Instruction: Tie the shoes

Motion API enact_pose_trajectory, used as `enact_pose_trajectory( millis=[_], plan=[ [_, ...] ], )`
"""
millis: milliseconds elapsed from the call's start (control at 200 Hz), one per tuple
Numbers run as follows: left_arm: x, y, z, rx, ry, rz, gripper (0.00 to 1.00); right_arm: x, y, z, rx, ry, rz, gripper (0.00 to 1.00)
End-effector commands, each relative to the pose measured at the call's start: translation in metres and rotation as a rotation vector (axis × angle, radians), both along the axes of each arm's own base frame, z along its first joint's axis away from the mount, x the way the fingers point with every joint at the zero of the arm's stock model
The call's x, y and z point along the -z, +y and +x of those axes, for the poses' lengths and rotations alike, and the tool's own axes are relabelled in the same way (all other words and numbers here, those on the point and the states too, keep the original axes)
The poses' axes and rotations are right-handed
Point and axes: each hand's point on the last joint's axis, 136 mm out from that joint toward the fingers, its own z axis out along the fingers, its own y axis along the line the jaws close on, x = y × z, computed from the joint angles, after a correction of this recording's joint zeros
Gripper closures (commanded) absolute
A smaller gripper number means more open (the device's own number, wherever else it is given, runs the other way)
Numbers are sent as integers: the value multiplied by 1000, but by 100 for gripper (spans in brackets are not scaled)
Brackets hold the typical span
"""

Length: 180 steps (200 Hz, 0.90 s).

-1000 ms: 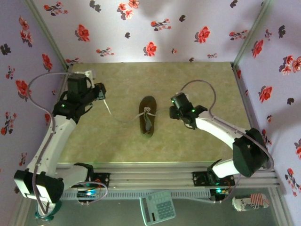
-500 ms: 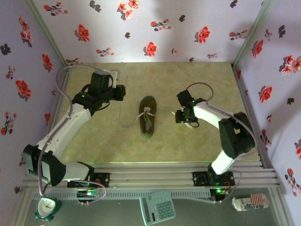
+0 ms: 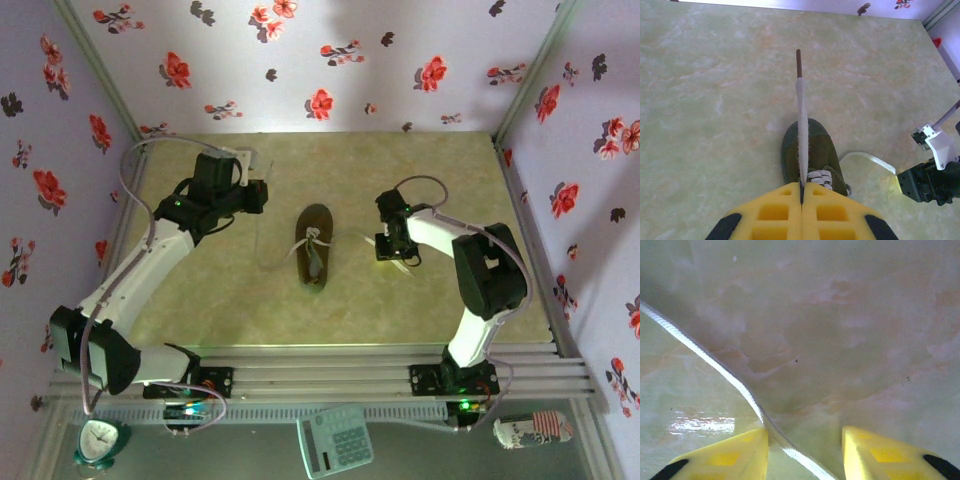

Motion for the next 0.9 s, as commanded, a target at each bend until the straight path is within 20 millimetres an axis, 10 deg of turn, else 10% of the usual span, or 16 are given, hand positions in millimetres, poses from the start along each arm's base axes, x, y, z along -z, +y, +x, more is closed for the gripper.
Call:
enact_pose_trajectory(
  millis=[0,210,615,895],
  plan=[
    [-14,-1,3,12,-45,14,100,16,-8,-14,0,86,-44,66],
    [-17,17,7,-74,-51,70,100,1,-2,-11,11,58,-2,93],
    [-60,64,28,-267,-127,71,100,-150,48,-7,-199,-345,169,100],
    [-97,29,56,-154,-200,-31,100,-210,85,-41,-359,-503,377,100]
  ],
)
